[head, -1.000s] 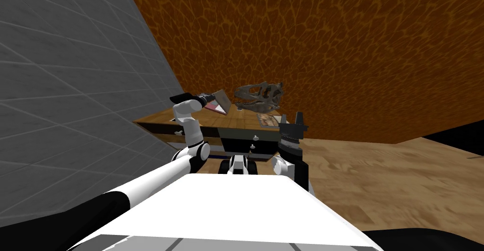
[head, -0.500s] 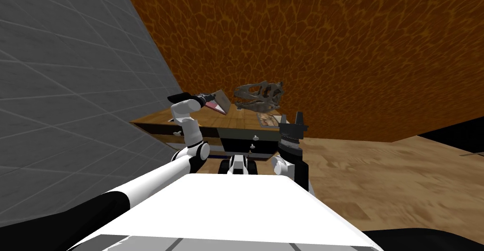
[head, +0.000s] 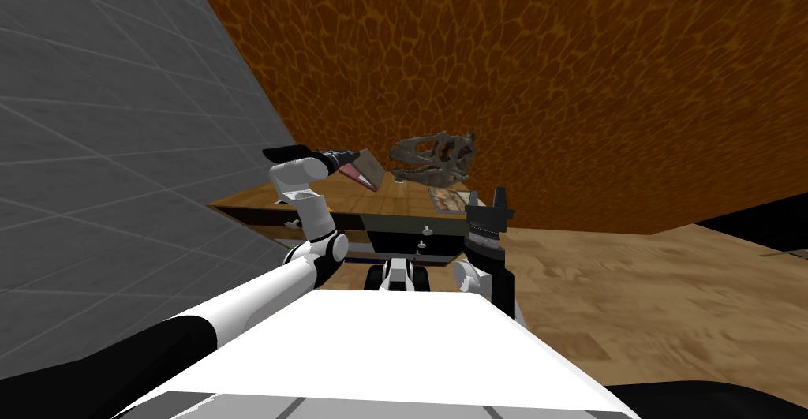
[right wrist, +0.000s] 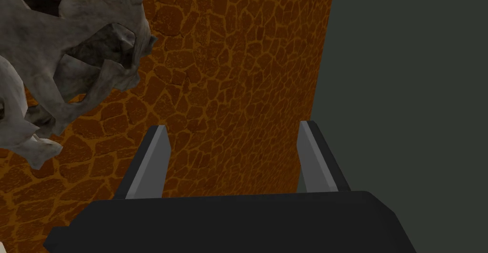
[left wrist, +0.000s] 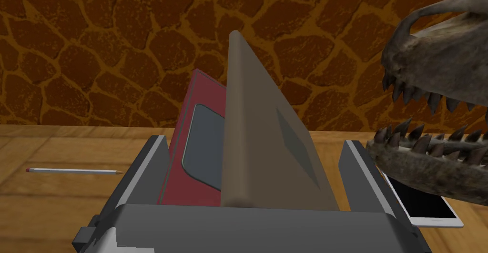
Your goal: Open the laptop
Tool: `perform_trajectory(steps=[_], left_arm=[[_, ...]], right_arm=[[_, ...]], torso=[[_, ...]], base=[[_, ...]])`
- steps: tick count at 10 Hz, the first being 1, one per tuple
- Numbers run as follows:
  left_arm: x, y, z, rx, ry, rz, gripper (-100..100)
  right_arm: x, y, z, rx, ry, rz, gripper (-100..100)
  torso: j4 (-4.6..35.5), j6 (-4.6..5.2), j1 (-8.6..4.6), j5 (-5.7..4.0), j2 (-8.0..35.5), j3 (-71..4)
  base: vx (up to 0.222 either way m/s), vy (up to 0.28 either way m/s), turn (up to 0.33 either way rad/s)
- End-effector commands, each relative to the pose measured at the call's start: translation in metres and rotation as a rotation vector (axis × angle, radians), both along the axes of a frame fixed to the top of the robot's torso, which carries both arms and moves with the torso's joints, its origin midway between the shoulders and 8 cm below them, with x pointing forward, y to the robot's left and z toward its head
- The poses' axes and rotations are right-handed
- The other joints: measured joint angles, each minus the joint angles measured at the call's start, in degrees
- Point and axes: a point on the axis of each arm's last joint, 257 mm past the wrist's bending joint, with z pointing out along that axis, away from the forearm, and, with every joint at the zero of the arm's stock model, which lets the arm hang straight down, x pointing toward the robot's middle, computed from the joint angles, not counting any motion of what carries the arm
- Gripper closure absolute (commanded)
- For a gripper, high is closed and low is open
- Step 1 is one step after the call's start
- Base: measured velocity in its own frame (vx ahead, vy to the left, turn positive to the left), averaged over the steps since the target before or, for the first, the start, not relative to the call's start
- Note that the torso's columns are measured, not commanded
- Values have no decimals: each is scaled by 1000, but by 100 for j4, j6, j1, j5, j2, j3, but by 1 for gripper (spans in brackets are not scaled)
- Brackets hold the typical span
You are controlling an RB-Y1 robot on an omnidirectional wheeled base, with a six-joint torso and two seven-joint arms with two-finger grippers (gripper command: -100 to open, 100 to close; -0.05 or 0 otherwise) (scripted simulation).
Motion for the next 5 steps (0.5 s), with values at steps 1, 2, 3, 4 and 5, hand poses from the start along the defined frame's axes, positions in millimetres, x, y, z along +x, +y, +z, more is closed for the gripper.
perform_trajectory(steps=[1,2,3,4,5], left_arm=[[-8,1,13,-2,2,1,-100],[-11,2,18,-2,2,2,-100],[-8,1,15,-1,0,1,-100],[-9,1,15,-2,2,1,0],[-9,1,15,-2,2,1,0]], right_arm=[[0,0,0,0,0,0,0],[0,0,0,0,0,0,0],[0,0,0,0,0,0,0],[0,0,0,0,0,0,0],[0,0,0,0,0,0,0]], torso=[[-3,0,3,1,-8,-5],[-4,0,2,1,-10,-7],[-4,1,3,1,-12,-8],[-3,-1,1,1,-7,-5],[-2,0,-1,0,-6,-4]], base=[[3,5,-14],[9,14,-40],[-5,9,-23],[0,0,0],[0,0,0]])
